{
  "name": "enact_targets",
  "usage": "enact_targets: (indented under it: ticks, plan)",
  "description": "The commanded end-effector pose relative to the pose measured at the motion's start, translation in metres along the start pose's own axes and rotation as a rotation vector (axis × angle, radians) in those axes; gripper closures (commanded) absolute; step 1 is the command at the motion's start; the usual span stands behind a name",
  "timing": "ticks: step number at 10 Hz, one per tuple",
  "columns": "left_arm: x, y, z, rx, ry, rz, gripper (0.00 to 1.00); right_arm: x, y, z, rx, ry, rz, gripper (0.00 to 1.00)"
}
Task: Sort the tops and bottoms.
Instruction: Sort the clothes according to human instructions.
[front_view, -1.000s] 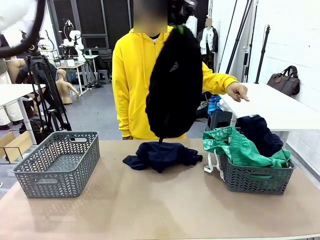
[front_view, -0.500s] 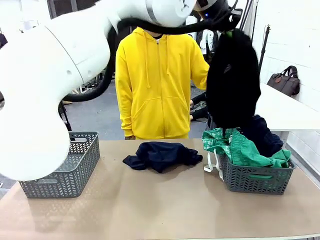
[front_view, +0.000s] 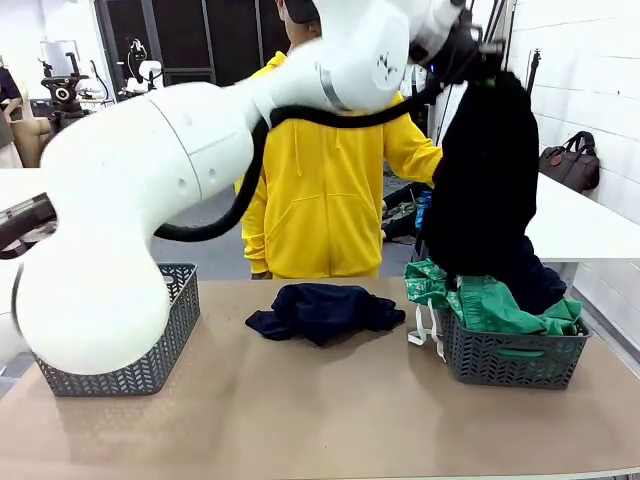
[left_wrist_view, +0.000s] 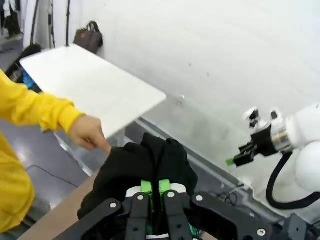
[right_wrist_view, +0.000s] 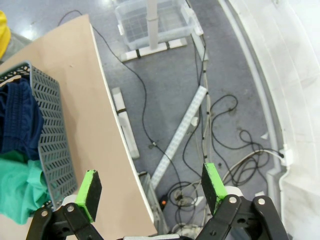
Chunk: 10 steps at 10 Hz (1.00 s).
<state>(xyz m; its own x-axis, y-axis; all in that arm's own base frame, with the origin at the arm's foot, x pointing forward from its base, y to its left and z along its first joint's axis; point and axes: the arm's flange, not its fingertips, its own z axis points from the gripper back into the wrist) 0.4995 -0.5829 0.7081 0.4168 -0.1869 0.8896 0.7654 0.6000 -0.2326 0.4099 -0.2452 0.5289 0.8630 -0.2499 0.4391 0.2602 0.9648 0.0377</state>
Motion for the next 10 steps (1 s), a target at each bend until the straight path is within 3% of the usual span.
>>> enact_targets:
  ticks: [1, 3, 4, 5, 10]
  plan:
    - [0.087, -0.004, -0.098, -0.076, 0.089, -0.025, 1.0, -0.002, -0.001, 0.0, -0.013, 0.01, 0.014, 0.0]
    - [0.047, 0.003, -0.125, -0.066, 0.202, -0.018, 1.0, -0.002, -0.001, 0.0, -0.013, 0.01, 0.014, 0.0]
    - [0.022, 0.009, -0.128, -0.002, 0.37, -0.028, 1.0, -0.002, -0.001, 0.0, -0.013, 0.01, 0.014, 0.0]
    - [-0.044, 0.007, -0.045, -0.039, 0.153, -0.01, 1.0, -0.002, -0.001, 0.0, -0.013, 0.01, 0.014, 0.0]
    - [-0.044, 0.007, -0.045, -0.035, 0.169, -0.012, 1.0, -0.002, -0.001, 0.0, -0.013, 0.01, 0.014, 0.0]
